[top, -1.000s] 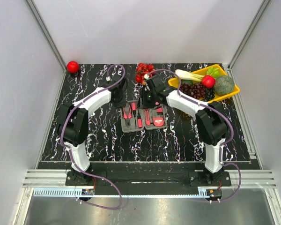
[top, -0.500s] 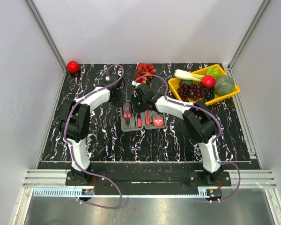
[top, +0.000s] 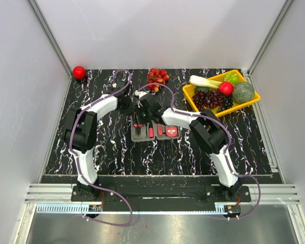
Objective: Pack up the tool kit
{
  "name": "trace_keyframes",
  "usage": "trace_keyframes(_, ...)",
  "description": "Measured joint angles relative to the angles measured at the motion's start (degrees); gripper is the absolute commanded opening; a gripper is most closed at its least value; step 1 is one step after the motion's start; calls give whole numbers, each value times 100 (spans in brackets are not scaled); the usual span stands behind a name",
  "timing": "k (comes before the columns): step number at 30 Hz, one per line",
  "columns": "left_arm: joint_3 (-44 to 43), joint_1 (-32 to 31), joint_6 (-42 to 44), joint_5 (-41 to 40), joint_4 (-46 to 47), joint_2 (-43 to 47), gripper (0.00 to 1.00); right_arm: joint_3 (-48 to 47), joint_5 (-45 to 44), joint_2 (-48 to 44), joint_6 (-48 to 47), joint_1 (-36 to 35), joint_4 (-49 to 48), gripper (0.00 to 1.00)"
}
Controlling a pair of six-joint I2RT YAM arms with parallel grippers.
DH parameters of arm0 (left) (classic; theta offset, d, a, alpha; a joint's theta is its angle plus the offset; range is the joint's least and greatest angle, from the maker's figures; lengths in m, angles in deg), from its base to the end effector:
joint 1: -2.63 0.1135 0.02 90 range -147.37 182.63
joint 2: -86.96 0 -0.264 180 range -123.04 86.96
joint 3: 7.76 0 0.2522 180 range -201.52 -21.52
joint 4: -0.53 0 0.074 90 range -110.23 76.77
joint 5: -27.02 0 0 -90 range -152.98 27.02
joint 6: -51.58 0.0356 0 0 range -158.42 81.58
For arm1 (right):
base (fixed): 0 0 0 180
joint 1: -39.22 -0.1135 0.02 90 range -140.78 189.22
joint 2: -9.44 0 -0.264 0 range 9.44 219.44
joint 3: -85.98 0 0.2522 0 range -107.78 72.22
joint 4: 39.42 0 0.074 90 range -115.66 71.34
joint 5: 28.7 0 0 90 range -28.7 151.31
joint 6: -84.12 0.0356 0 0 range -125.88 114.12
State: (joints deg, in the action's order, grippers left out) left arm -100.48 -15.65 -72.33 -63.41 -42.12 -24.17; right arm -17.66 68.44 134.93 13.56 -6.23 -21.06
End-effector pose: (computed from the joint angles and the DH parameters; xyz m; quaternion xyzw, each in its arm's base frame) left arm 0.3870 -0.1276 0.1842 -0.1326 0.9592 -0.1066 0.2260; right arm 0.3412 0.3529 0.1640 -0.2293 0.8762 0.2731 0.3243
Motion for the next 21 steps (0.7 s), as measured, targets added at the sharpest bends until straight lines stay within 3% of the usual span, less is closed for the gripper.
trace_keyframes(8, 4, 68, -149, 118, 68, -48, 0, -125, 28, 122, -20, -26, 33, 14)
trace_keyframes(12, 31, 70, -210, 179, 179, -79, 0, -131, 17, 127, 63, -26, 57, 12)
trace_keyframes(16, -11, 70, -221, 190, 136, -79, 0, -162, -20, 127, 170, -26, 116, 17)
trace_keyframes(21, -125, 96, -212, 221, -138, -74, 5, -146, -105, 24, 232, -26, 221, 35)
